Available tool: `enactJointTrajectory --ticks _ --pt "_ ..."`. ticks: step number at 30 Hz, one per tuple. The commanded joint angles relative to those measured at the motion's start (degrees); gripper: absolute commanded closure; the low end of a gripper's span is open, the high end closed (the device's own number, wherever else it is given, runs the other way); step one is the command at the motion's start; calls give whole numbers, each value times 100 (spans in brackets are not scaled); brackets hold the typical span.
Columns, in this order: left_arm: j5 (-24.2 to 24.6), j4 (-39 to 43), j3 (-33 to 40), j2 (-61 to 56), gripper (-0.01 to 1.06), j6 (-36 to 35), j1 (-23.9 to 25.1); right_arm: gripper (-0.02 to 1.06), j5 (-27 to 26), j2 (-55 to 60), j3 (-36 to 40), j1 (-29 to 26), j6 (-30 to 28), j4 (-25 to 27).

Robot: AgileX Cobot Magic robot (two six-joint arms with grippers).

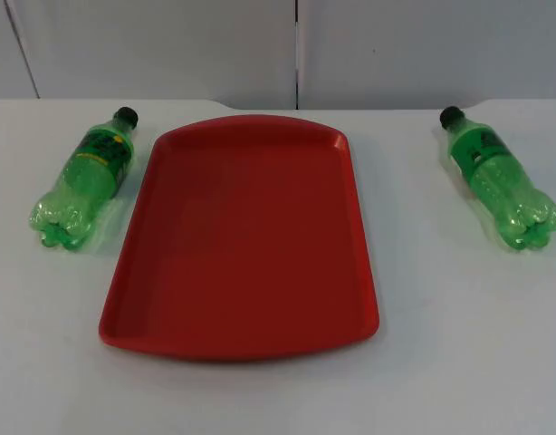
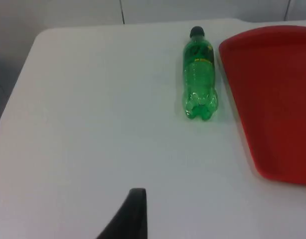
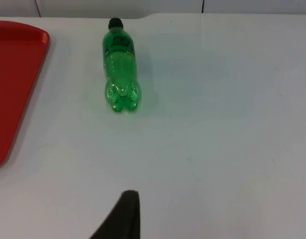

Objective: Place the bottle upright on the tray.

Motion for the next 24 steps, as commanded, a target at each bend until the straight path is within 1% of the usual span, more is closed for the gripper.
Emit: enactJointTrajectory --ticks 1,9,11,13,20,24 --pt "-56 -105 -91 77 0 0 11 -1 -27 -20 5 -42 -33 8" --pt "-320 -311 -100 584 0 0 11 -1 -27 -20 5 -42 -33 8" --pt "-363 -326 -100 636 0 0 11 -1 -27 -20 5 -42 -33 8" --pt "-515 -363 -100 741 0 0 11 -1 -27 -20 5 -42 -33 8" --pt "-701 -386 -100 1033 0 0 11 -1 -27 -20 5 -42 -33 8" --pt "-1021 -397 -100 1356 0 0 11 -1 -27 -20 5 -42 -33 8"
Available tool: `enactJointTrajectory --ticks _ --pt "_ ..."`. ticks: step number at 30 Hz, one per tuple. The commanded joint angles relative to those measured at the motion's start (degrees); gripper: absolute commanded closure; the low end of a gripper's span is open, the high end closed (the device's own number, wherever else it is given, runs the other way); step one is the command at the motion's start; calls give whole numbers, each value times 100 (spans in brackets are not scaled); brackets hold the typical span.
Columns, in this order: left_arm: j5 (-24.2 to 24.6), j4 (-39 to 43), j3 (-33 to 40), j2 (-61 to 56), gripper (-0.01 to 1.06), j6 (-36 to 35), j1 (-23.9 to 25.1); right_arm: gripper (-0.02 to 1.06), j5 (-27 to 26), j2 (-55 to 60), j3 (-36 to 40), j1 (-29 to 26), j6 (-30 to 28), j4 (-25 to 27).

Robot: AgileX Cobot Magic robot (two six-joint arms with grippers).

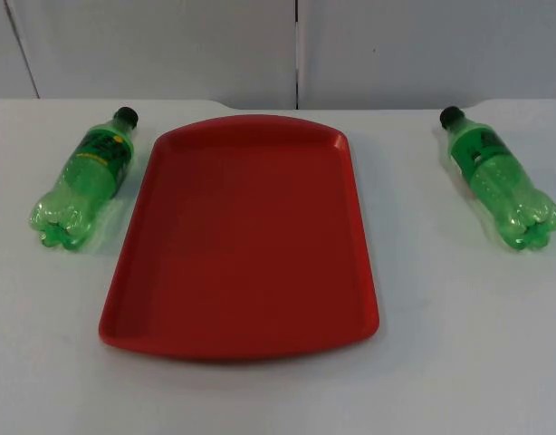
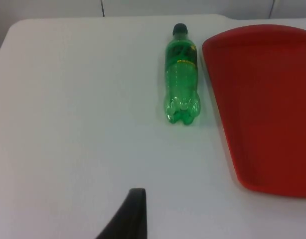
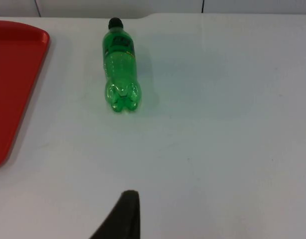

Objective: Place the bottle upright on the tray.

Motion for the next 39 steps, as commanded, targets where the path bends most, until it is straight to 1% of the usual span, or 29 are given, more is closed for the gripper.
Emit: enactJointTrajectory --ticks 1,2,6,8,10,13,16,18,23,24,28,29,30,31,32,33,34,38,39 --pt "-331 -69 -34 222 0 0 11 -1 -27 -20 5 -42 -33 8" --pt "-331 -69 -34 222 0 0 11 -1 -27 -20 5 -42 -33 8" --pt "-827 -92 -34 715 0 0 11 -1 -27 -20 5 -42 -33 8" --pt "-886 -107 -34 780 0 0 11 -1 -27 -20 5 -42 -33 8" --pt "-1079 -120 -61 1039 0 0 11 -1 -27 -20 5 -42 -33 8" --pt "-1196 -120 -158 1372 0 34 11 -1 -27 -20 5 -42 -33 8" --pt "-1569 -120 -426 2040 0 137 11 -1 -27 -20 5 -42 -33 8" --pt "-1641 -120 -529 2228 0 137 11 -1 -27 -20 5 -42 -33 8" --pt "-1700 -147 -1412 3434 0 288 11 -1 -27 -20 5 -42 -33 8" --pt "-1700 -147 -1412 3434 0 288 11 -1 -27 -20 5 -42 -33 8" --pt "-1700 -147 -2218 4401 0 324 11 -1 -27 -20 5 -42 -33 8" --pt "-1700 -147 -2218 4401 0 324 11 -1 -27 -20 5 -42 -33 8" --pt "-1700 -179 -2541 4747 0 411 11 -1 -27 -20 5 -42 -33 8" --pt "-1700 -173 -2611 4824 0 428 11 -1 -27 -20 5 -42 -33 8" --pt "-1700 -173 -2831 5054 0 442 11 -1 -27 -20 5 -42 -33 8" --pt "-1642 -173 -3174 5387 0 442 11 -1 -27 -20 5 -42 -33 8" --pt "-1642 -173 -3174 5387 0 442 11 -1 -27 -20 5 -42 -33 8" --pt "-1430 -182 -4038 6199 0 622 11 -1 -27 -20 5 -42 -33 8" --pt "-1430 -182 -4038 6199 0 622 11 -1 -27 -20 5 -42 -33 8"
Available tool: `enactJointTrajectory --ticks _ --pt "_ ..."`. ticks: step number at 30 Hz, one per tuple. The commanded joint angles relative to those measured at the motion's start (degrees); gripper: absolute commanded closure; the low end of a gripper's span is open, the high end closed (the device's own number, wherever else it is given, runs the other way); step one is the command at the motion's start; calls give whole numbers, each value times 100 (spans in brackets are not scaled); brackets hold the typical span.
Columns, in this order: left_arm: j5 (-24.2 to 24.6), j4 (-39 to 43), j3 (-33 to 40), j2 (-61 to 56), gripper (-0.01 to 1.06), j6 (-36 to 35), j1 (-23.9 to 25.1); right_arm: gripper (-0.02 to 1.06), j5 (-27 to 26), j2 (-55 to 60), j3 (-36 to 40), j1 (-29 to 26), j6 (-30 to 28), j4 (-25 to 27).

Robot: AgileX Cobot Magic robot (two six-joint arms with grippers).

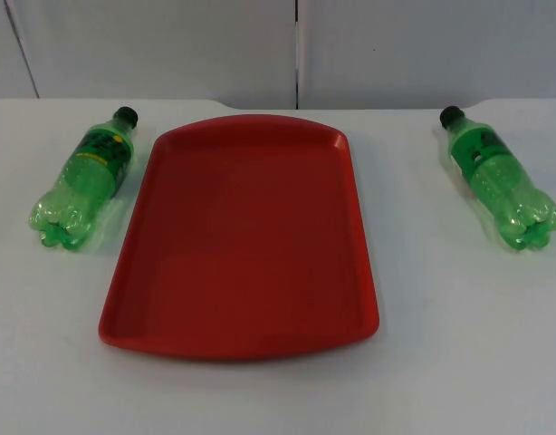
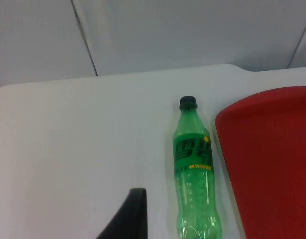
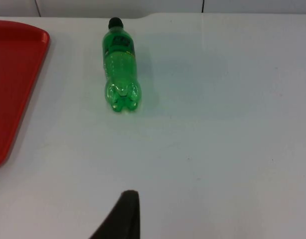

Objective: Place the bottle upright on the tray.

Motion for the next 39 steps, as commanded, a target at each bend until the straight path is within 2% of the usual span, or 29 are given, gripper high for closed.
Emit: enactJointTrajectory --ticks 1,6,14,15,19,20,21,23,26,27,30,35,39 --pt "61 -90 -418 374 0 112 11 -1 -27 -20 5 -42 -45 8" --pt "262 -223 -1236 1228 0 426 11 -1 -27 -20 5 -42 -45 8" --pt "1099 -423 -2556 2657 0 914 11 -1 -27 -20 5 -42 -45 8" --pt "1099 -423 -2556 2657 0 914 11 -1 -27 -20 5 -42 -45 8" --pt "1807 -590 -3583 3645 0 1053 11 -1 -27 -20 5 -42 -45 8" --pt "1807 -590 -3583 3645 0 1053 11 -1 -27 -20 5 -42 -45 8" --pt "2074 -658 -4024 4045 0 1053 11 -1 -27 -20 5 -42 -45 8" --pt "2316 -658 -4396 4387 0 1053 11 -1 -27 -20 5 -42 -45 8" --pt "2735 -647 -5140 5066 0 745 11 -1 -27 -20 5 -42 -45 8" --pt "2735 -647 -5140 5066 0 745 11 -1 -27 -20 5 -42 -45 8" --pt "3108 -713 -5769 5642 0 641 11 -1 -27 -20 5 -42 -45 8" --pt "3166 -563 -6402 6243 0 415 11 -1 -27 -20 5 -42 -45 8" --pt "3166 -290 -6468 6441 0 415 11 -1 -27 -20 5 -42 -45 8"
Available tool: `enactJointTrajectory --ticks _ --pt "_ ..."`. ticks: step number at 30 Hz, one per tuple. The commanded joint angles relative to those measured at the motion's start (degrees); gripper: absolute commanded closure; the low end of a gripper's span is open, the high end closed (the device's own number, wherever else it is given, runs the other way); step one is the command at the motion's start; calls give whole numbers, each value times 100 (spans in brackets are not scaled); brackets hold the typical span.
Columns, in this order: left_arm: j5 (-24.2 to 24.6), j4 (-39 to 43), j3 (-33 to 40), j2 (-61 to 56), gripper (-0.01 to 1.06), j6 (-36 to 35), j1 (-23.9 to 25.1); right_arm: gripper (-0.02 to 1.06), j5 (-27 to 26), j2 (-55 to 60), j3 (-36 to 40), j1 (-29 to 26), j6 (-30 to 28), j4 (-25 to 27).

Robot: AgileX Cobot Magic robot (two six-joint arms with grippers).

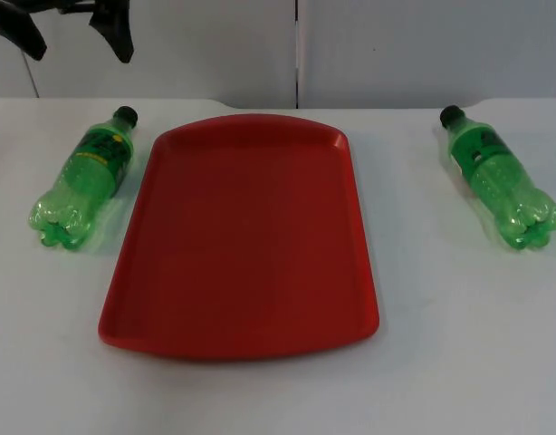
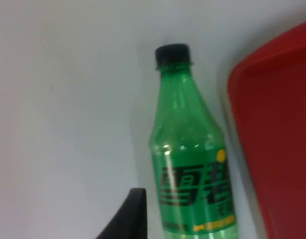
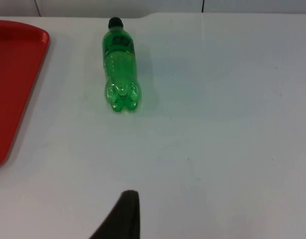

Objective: Place the bottle upright on the tray.

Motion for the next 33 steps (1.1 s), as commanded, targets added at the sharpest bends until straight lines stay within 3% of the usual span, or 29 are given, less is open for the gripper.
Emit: enactJointTrajectory --ticks 1,13,33 --pt "37 195 -58 74 0 -73 11 -1 -27 -20 5 -42 -45 8" --pt "-293 7 -68 570 0 -21 11 -1 -27 -20 5 -42 -45 8" --pt "-435 32 -120 1135 0 215 11 -1 -27 -20 5 -42 -43 81"
